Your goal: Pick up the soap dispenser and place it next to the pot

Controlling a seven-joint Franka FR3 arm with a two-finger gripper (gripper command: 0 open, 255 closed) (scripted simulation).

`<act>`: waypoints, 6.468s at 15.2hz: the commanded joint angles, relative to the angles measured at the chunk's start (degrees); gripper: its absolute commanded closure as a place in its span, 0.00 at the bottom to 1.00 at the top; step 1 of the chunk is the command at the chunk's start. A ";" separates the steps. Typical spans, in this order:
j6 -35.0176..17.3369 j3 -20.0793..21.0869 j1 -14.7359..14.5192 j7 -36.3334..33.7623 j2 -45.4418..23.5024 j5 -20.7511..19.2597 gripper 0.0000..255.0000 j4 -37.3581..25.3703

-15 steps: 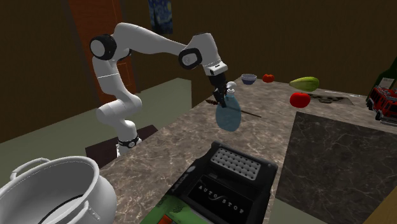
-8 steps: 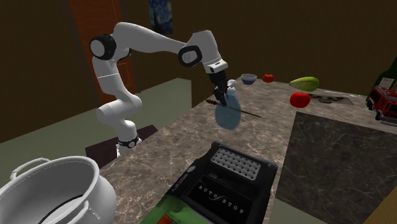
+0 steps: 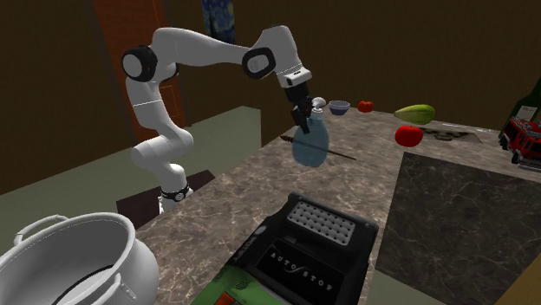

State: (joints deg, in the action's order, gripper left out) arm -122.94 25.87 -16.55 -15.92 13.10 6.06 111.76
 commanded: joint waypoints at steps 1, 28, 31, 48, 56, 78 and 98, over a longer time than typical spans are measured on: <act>1.71 -0.04 0.07 -0.12 -0.13 -0.15 1.00 -1.86; 23.84 1.24 0.48 -2.91 -7.83 -4.47 1.00 -31.03; 26.71 1.75 0.26 -3.51 -9.68 -5.54 1.00 -35.55; 36.07 -11.34 6.69 13.47 2.48 4.33 1.00 -32.17; 42.17 -20.87 9.42 24.19 5.95 6.80 1.00 -32.69; 54.82 -42.27 15.94 48.47 1.14 10.41 1.00 -43.66; 36.87 -38.54 17.55 51.24 15.18 6.58 1.00 -11.87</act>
State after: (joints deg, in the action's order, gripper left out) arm -85.35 -12.61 0.90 35.01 27.88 12.72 98.80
